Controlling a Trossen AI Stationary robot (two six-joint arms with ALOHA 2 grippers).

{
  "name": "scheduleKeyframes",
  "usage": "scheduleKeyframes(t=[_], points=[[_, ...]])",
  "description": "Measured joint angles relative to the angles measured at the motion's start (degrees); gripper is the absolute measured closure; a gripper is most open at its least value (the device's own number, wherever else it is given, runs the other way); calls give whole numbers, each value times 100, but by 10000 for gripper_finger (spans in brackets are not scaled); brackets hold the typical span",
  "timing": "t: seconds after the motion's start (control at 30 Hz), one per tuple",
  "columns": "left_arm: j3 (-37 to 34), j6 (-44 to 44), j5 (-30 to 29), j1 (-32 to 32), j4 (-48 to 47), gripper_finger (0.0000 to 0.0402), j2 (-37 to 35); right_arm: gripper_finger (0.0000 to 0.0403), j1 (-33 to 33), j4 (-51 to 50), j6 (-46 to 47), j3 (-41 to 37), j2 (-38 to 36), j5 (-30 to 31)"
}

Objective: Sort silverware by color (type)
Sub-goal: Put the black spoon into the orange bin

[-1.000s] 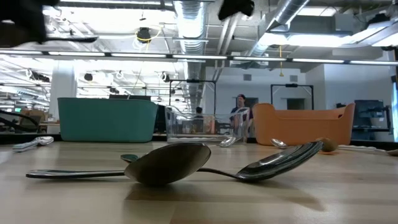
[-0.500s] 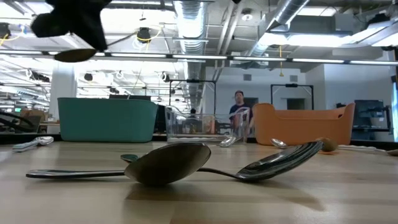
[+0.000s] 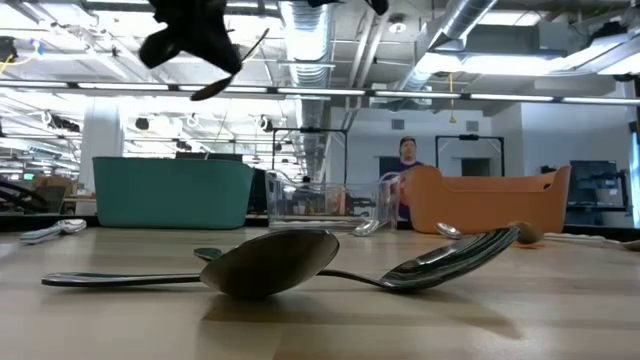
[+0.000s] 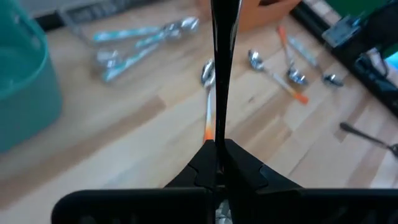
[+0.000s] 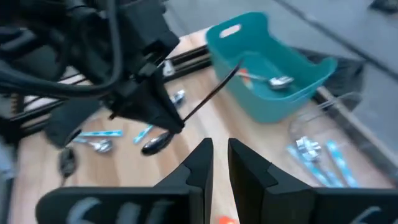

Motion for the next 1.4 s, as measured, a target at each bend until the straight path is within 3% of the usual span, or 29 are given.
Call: scheduleKeyframes(t=[0.43, 0.8, 0.93, 1.4], points=[[2, 1535, 132, 866, 1397, 401, 0, 329, -169, 487, -1546, 2, -7, 207], [2, 2122, 326, 1408, 1543, 401, 2, 329, -586, 516, -1515, 13, 473, 175], [4, 2271, 430, 1550, 1606, 401, 1, 329, -732, 700, -1007, 3, 631, -71], [4, 2463, 805, 2109, 1685, 401, -188, 330, -912, 350, -990, 2, 625, -284]])
